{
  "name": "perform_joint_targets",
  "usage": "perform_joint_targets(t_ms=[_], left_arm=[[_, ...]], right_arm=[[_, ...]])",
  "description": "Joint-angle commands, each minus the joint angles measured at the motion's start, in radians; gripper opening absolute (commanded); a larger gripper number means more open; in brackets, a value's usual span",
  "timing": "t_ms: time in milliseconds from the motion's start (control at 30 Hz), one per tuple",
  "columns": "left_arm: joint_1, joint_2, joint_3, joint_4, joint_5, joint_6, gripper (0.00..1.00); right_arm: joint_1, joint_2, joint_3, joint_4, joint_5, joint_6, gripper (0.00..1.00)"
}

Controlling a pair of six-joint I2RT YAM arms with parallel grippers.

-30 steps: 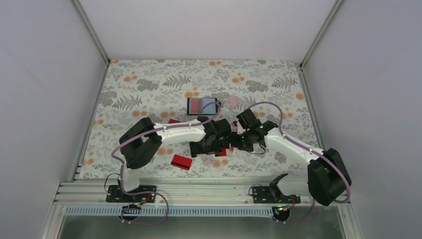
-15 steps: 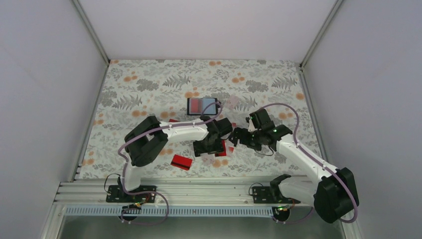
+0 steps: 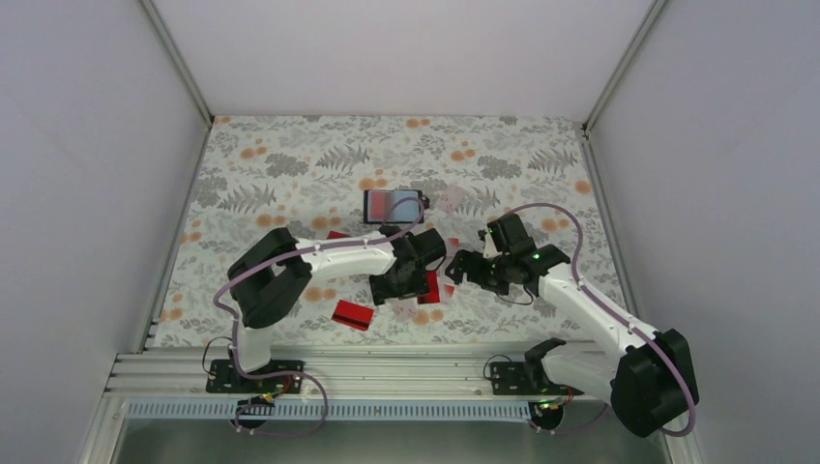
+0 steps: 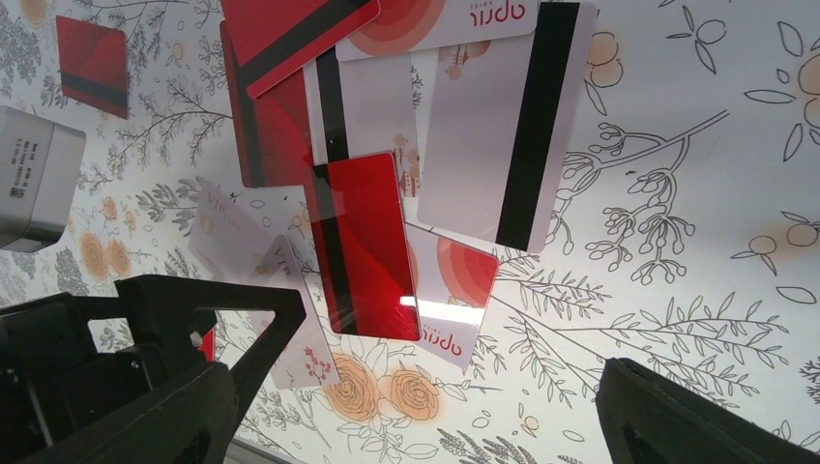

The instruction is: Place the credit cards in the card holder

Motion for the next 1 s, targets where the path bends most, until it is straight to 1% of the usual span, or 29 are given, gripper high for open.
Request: perform_joint_targets(t_ms=[0,167,333,467,533,667,800,967], left_arm=[[0.007,0.000,-0.026,0.023,0.003,-0.013,0.82],[0.014,0.023,-0.055,0.059,0.031,-0.008,0.81],[0.019,0.042,-0.072,0.085,0.051,-0.004,0.78],[0.019,0.071,-0.063,0.101,0.071,0.011,0.77],[0.019,0.082,-0.061,0.111,0.078,0.017,0.74],[0.020,0.113,-0.035,0.092,0.081,0.034,0.73],[0.017,0.135,0.015,0.064,0.072,0.049,0.73],[0.013,0.113,0.030,0.058,0.067,0.033,0.76]], right_arm=[[-0.009,-0.007,-0.010,0.019,-0.009,-0.018,0.94],[-0.010,-0.006,-0.019,0.024,-0.015,-0.025,0.94],[-0.012,-0.004,-0.024,0.027,-0.017,-0.031,0.94],[-0.013,-0.001,-0.026,0.030,-0.019,-0.040,0.94],[-0.014,0.000,-0.026,0.030,-0.019,-0.045,0.94],[-0.017,0.001,-0.028,0.035,-0.025,-0.051,0.94],[-0.018,0.001,-0.026,0.039,-0.029,-0.058,0.95],[-0.020,-0.002,-0.026,0.041,-0.034,-0.068,0.94]])
